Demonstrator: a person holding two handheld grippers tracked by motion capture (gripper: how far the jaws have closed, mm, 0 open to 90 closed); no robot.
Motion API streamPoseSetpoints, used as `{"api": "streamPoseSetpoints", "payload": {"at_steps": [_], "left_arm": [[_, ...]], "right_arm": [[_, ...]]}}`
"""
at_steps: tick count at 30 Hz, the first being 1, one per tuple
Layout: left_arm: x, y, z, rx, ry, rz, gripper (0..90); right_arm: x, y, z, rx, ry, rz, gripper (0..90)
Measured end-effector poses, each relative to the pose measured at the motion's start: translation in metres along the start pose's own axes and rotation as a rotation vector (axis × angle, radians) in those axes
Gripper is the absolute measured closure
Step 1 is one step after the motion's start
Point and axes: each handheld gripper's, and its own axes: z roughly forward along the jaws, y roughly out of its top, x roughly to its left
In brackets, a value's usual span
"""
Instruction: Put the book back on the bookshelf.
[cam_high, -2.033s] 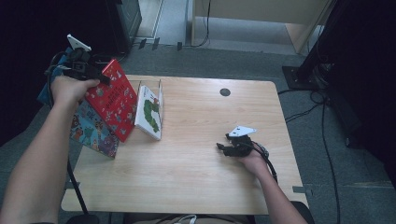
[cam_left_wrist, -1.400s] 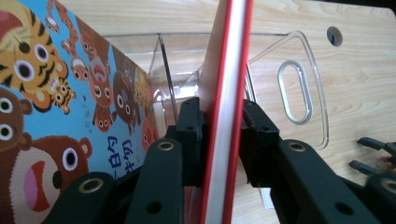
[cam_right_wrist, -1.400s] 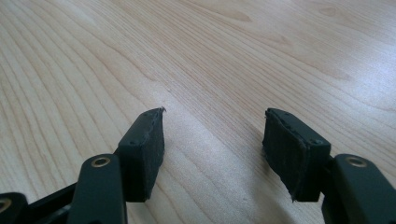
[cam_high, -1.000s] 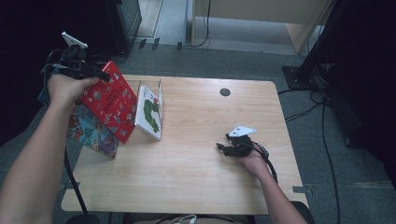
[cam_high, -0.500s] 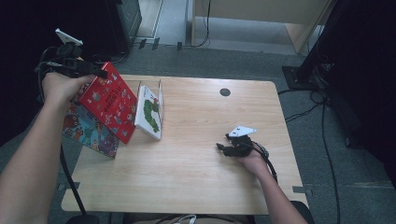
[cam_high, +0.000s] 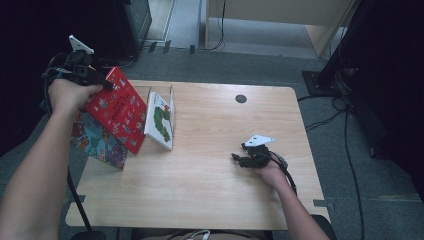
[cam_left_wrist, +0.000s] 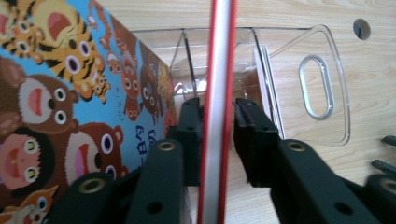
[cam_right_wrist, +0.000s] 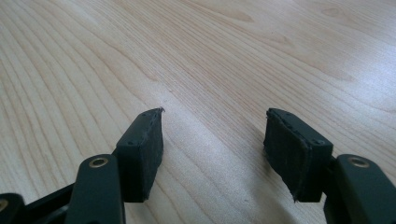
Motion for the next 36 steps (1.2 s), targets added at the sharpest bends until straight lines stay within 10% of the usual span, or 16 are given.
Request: {"api": "streamPoseSetpoints", "payload": {"at_steps": [36], "left_arm": [[-0.01,-0.013,-0.04,-0.153,-0.065,0.054,55.0]], "right_arm": [[0.0,0.0,0.0,-0.002,0.002,0.0,37.5]]}}
